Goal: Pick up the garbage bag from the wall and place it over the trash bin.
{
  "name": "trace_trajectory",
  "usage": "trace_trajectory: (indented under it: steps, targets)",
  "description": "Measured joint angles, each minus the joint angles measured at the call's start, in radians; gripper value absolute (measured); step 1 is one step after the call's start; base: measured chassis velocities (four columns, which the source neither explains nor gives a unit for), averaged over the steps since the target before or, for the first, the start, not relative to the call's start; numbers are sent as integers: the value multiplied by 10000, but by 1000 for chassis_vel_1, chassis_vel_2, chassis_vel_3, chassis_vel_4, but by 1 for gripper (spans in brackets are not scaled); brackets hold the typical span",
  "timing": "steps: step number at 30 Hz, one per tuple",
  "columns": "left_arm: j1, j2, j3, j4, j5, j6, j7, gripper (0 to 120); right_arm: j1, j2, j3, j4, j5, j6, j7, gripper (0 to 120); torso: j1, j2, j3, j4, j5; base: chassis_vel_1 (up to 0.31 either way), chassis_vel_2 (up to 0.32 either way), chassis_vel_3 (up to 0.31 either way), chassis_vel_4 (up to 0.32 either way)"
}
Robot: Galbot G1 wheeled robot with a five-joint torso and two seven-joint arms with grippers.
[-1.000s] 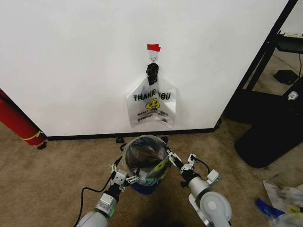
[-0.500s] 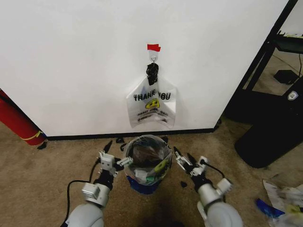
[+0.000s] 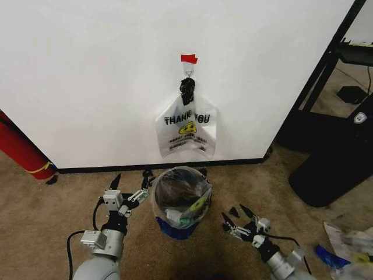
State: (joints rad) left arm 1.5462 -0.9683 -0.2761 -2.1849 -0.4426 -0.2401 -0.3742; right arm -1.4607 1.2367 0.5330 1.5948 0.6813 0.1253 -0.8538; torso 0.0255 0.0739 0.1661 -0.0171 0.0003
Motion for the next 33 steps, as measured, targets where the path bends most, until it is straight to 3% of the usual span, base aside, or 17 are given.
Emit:
trace_trajectory:
  steps: [8,33]
  targets:
    - [62,-22,-111,-128,213,87,-25,100,1240,-32,-521,-1213,450,-424,-69,92,0,0,0,0,-2,0,0,0,0]
    - [-20,-206,17,10,275,215,-50,100,2356,228,-1111,-2419,882,-1177,-860,0,0,0,0,0,-3,0,0,0,0]
